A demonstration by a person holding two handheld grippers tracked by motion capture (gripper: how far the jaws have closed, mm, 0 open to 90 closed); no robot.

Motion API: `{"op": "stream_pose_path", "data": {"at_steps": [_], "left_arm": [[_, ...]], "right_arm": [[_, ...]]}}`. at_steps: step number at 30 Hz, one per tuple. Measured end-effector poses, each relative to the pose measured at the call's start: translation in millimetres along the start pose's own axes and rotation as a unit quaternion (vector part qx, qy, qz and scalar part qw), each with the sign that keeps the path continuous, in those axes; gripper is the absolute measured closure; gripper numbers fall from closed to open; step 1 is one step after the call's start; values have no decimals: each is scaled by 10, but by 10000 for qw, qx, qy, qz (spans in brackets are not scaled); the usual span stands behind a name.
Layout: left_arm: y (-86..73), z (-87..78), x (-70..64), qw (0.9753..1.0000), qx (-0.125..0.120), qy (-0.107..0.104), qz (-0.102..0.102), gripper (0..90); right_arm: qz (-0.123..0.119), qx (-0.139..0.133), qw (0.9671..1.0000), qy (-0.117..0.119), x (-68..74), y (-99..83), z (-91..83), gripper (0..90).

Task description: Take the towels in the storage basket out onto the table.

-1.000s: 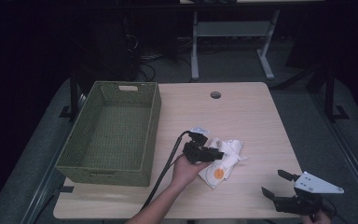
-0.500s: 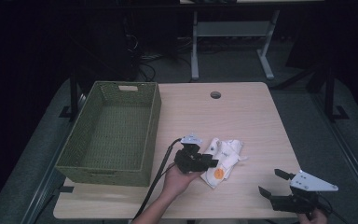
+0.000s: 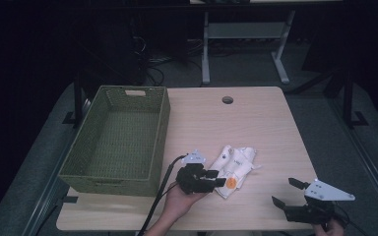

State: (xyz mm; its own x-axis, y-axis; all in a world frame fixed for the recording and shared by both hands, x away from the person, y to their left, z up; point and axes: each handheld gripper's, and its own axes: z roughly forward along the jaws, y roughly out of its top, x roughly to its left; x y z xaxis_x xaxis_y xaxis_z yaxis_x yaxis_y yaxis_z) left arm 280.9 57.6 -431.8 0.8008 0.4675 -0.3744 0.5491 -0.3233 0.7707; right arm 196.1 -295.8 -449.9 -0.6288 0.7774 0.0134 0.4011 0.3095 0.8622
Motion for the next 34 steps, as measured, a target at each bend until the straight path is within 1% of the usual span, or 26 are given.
{"op": "stream_pose_path", "data": {"at_steps": [1,3,6,7,11,13,16,18,19,21,23,24,25,26,28,30,34], "left_arm": [[-22,-13,-3,10000,5,28,14,549],[-58,-43,-3,10000,-28,34,-22,546],[-106,-82,-8,10000,-26,79,24,537],[-123,-92,-17,10000,-55,54,-15,535],[-177,-106,-49,9999,-15,82,69,523],[-202,-111,-60,9998,69,110,117,504],[-268,-150,-58,9999,74,118,62,498],[-304,-164,-56,9998,89,149,100,493],[-319,-170,-64,9998,98,161,57,488],[-336,-182,-67,9998,97,141,61,483],[-345,-187,-67,9992,173,266,255,473],[-353,-187,-66,9989,186,308,290,468],[-359,-185,-63,9994,138,242,197,462],[-359,-186,-57,9995,135,224,187,459],[-354,-195,-57,9992,131,274,249,453],[-352,-199,-63,9994,121,237,219,446],[-355,-203,-51,9991,113,305,256,424]], "right_arm": [[-1,7,10000,-3,3,0,-1,138],[-12,10,10000,-7,5,-2,-2,138],[-6,12,10000,-11,5,-2,-5,138],[-3,17,10000,-10,5,-3,-4,138],[-10,30,10000,-9,14,-1,2,139],[-37,41,10000,-6,20,3,3,138],[-49,46,10000,0,26,3,2,138],[-84,62,9999,5,30,5,1,138],[-100,66,9999,10,34,7,2,138],[-125,92,9999,13,43,6,5,138],[-176,125,9998,10,49,-1,3,138],[-186,113,9998,10,50,-4,-1,138],[-178,119,9998,23,55,-7,-10,138],[-194,111,9997,15,55,-14,-17,138],[-173,92,9998,27,43,-26,-27,138],[-150,111,9998,20,29,-39,-30,138],[-91,106,9999,45,9,-58,-36,138]]}}
